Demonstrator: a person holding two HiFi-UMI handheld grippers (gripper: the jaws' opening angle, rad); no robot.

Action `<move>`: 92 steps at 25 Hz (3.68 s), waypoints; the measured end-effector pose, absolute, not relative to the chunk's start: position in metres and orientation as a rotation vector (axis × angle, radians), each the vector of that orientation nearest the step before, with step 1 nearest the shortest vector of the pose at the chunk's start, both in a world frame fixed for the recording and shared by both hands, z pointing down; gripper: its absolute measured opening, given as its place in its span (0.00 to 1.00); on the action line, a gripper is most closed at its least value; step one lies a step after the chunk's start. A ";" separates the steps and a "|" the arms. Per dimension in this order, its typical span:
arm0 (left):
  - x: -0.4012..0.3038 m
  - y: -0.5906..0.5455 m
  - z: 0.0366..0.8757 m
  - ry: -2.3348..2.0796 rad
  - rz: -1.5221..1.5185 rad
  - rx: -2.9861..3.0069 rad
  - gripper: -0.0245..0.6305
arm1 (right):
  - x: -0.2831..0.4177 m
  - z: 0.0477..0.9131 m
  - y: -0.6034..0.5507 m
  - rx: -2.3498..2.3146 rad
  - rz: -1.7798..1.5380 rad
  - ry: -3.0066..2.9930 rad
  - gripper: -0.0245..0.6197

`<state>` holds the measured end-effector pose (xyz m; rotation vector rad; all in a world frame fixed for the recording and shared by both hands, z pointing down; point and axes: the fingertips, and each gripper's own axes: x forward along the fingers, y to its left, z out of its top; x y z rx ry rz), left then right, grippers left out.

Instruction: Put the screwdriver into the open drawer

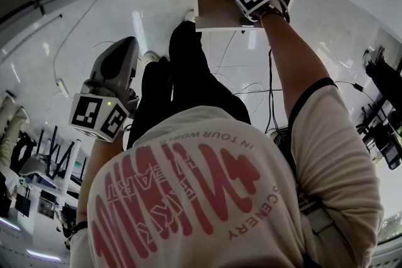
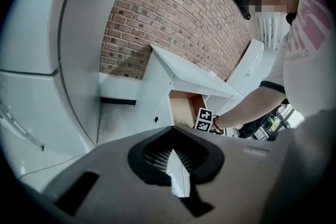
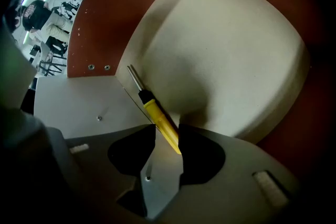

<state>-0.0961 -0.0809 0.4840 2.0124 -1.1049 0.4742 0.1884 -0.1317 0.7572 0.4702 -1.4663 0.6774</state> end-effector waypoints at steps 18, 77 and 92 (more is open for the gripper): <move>-0.096 -0.090 0.449 -1.096 0.352 2.107 0.04 | 0.199 0.686 -0.126 0.748 0.815 -1.468 0.26; -0.048 0.035 0.084 -0.720 -0.362 2.741 0.04 | 0.132 0.073 0.073 2.255 0.161 -2.311 0.05; -0.001 0.066 0.096 -0.894 -0.322 2.703 0.04 | 0.181 0.093 0.078 2.081 0.246 -2.431 0.05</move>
